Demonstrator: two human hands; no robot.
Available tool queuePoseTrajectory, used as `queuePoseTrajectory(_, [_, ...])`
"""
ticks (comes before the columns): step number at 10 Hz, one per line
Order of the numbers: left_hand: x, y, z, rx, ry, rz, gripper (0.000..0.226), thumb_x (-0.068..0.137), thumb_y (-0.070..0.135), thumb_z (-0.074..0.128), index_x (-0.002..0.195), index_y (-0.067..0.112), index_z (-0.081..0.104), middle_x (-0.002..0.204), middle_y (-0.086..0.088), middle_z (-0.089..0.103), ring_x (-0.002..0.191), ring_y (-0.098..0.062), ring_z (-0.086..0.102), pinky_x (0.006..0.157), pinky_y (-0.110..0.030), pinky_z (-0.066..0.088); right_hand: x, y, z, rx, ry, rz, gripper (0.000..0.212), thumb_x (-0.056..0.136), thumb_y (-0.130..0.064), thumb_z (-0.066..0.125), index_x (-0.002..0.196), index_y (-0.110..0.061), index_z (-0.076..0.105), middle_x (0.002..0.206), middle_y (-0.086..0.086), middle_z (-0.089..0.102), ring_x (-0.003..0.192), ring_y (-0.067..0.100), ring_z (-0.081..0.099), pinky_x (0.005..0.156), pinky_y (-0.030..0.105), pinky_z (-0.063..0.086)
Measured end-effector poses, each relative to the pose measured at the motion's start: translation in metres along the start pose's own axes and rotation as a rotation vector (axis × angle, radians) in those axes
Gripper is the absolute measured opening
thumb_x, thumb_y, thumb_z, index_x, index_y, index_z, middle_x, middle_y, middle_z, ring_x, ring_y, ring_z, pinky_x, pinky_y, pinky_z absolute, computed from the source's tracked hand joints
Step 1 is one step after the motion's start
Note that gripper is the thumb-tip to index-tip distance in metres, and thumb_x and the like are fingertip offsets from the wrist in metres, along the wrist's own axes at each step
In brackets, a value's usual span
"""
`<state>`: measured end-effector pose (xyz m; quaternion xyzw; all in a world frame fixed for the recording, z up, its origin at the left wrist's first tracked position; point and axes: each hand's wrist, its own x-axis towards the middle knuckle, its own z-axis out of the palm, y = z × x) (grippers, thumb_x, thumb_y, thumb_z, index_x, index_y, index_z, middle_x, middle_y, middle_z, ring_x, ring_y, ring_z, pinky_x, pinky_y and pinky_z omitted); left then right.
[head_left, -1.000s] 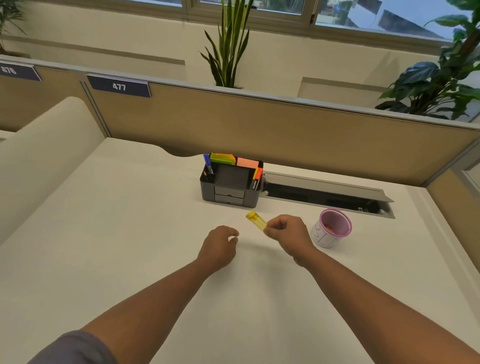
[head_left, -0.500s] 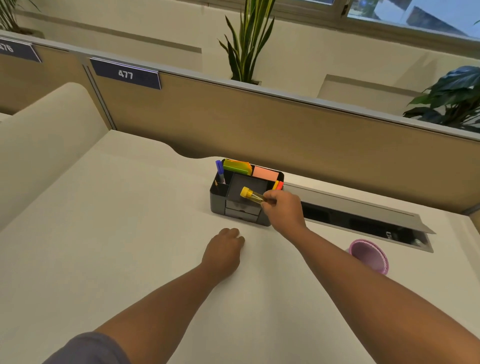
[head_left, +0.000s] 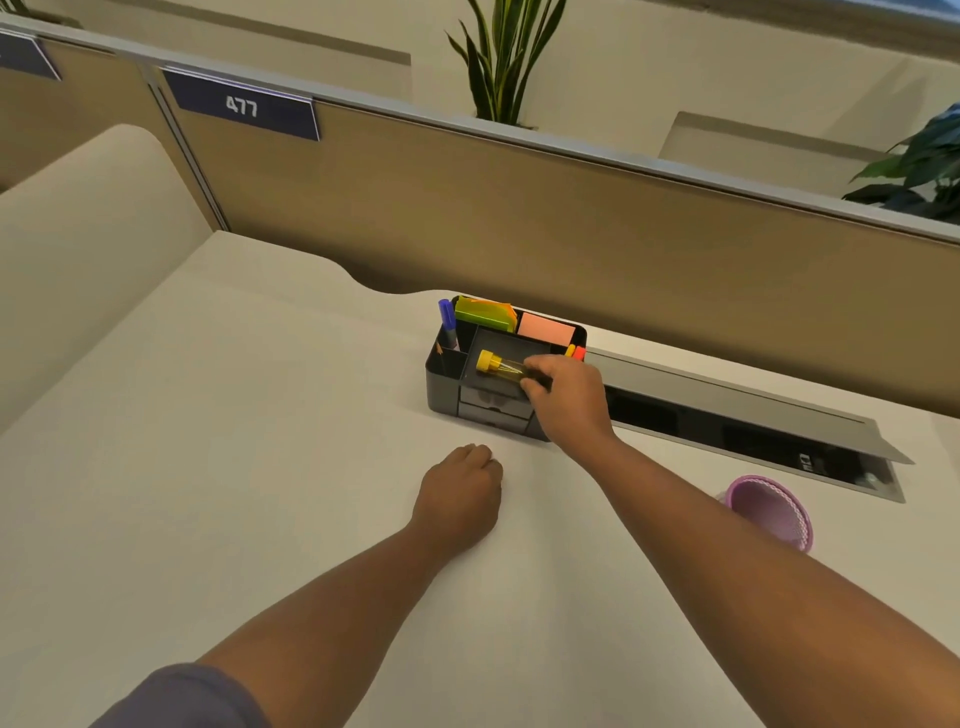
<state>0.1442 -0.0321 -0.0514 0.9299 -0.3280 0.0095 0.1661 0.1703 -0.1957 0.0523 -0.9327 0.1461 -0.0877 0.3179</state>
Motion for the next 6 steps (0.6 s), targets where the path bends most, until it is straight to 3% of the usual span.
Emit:
queuePoseTrajectory(4, [0.002, 0.001, -0.006, 0.014, -0.046, -0.032, 0.027, 0.098, 0.02, 0.046, 0.104, 0.01, 0.069, 0.108, -0.005, 0.066, 0.099, -0.025, 0.06, 0.066, -0.036, 0.051, -0.009, 0.002, 0.001, 0.061, 0.036, 0.047, 0.045, 0.091, -0.015, 0.072, 0.135, -0.014, 0.061, 0.132, 0.006, 0.067, 0.122, 0.024, 0.061, 0.106, 0.043, 0.052])
queuePoseTrajectory(6, [0.016, 0.003, -0.019, 0.004, -0.167, -0.077, 0.026, 0.1, 0.019, 0.044, 0.101, 0.011, 0.069, 0.102, -0.007, 0.064, 0.093, -0.025, 0.058, 0.067, -0.036, 0.049, -0.045, 0.014, 0.001, 0.05, 0.109, 0.072, 0.053, 0.095, -0.016, 0.067, 0.145, -0.014, 0.05, 0.153, 0.006, 0.05, 0.144, 0.023, 0.041, 0.113, 0.03, 0.03])
